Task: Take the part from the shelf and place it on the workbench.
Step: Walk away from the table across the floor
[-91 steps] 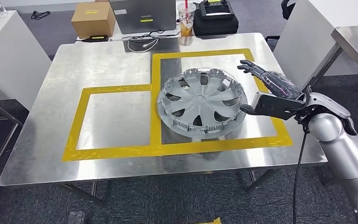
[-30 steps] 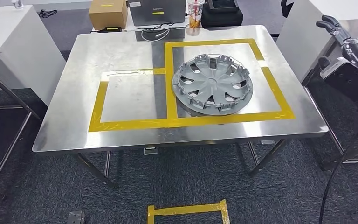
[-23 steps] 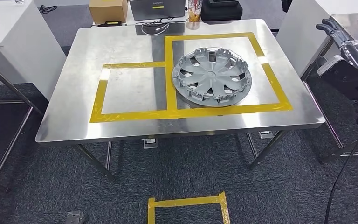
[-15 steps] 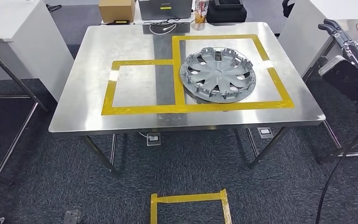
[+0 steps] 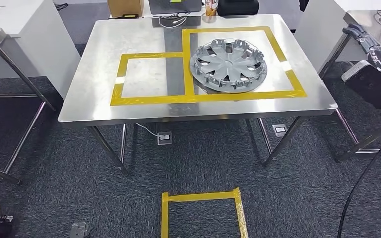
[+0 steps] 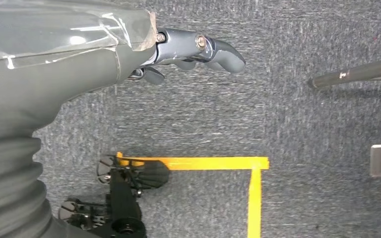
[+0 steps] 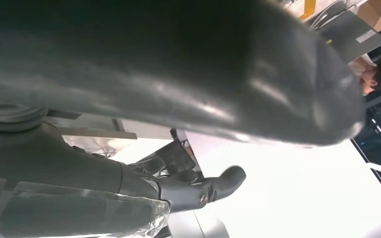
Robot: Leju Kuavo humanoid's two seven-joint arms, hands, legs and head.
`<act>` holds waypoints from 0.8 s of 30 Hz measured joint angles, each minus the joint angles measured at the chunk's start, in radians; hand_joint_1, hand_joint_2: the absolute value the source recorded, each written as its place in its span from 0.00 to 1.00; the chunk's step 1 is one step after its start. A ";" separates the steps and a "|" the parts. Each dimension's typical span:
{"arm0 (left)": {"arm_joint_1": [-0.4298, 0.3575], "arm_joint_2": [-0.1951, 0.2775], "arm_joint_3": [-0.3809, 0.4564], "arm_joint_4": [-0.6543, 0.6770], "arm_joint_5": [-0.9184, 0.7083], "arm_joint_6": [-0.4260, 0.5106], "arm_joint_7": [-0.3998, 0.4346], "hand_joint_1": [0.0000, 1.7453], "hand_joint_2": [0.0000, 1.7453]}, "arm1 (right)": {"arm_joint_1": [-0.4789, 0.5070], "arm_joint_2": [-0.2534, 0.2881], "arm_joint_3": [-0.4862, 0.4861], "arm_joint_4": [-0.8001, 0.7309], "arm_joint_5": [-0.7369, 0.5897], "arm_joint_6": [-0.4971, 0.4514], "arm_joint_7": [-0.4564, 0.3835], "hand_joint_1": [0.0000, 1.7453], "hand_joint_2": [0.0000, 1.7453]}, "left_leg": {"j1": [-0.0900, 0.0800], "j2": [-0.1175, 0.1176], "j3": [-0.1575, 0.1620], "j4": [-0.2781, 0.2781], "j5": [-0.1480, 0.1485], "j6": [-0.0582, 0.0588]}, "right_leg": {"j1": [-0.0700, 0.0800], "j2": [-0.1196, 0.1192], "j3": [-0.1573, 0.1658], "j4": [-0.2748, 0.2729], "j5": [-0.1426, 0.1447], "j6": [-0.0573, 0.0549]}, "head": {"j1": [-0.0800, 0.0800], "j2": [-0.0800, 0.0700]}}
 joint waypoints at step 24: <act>-0.002 0.016 -0.049 0.027 0.027 -0.003 -0.018 0.00 1.00 | 0.041 -0.018 -0.006 0.008 -0.022 -0.015 -0.039 0.00 0.00 | 0.006 0.005 0.051 -0.027 -0.032 0.011 | -0.009 -0.001 -0.141 0.202 0.032 0.016 | -0.003 0.000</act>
